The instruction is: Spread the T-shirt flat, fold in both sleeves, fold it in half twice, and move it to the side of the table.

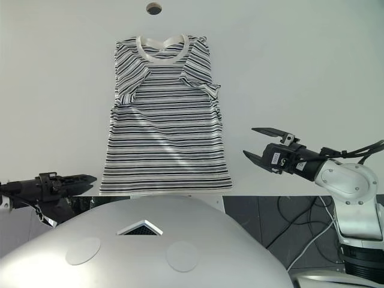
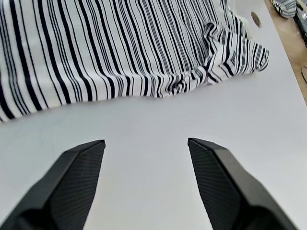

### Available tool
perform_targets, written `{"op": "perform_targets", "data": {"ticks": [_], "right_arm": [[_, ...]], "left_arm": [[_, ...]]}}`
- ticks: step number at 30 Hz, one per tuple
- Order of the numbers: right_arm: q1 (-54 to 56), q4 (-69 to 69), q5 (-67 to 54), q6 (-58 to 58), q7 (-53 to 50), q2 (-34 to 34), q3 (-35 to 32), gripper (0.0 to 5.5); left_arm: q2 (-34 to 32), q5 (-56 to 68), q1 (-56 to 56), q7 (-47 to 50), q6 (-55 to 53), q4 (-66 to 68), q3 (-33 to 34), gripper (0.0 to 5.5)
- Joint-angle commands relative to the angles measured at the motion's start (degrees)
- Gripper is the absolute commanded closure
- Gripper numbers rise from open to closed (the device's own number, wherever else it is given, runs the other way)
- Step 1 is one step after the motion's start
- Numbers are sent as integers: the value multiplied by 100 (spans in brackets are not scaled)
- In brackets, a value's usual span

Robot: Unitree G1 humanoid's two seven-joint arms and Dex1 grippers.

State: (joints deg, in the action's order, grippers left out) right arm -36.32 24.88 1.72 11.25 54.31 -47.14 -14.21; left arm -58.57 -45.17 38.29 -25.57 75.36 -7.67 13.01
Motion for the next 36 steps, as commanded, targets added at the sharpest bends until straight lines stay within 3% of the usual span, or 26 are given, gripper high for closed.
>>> {"op": "perform_targets", "data": {"ticks": [1, 12, 16, 23, 28, 36], "right_arm": [[79, 82, -108, -108, -69, 19, 77, 227], [86, -32, -107, -20, -145, -9, 172, 227], [-41, -151, -4, 122, -125, -68, 173, 222], [-670, -253, 938, 1618, 3, -594, 284, 222], [-755, -434, 1533, 2534, -52, -942, 451, 222], [-369, -329, 1791, 2735, -158, -1056, 977, 222]], "left_arm": [[-20, 2, -184, -91, -145, -212, -386, 373], [-76, 265, -521, -142, -658, -506, -946, 373], [-210, 434, -522, -188, -799, -489, -1004, 429], [-313, 572, -430, -240, -941, -563, -1024, 546], [-248, 472, -292, -201, -1014, -617, -968, 546], [-248, 431, -380, -157, -1073, -612, -995, 546]]}}
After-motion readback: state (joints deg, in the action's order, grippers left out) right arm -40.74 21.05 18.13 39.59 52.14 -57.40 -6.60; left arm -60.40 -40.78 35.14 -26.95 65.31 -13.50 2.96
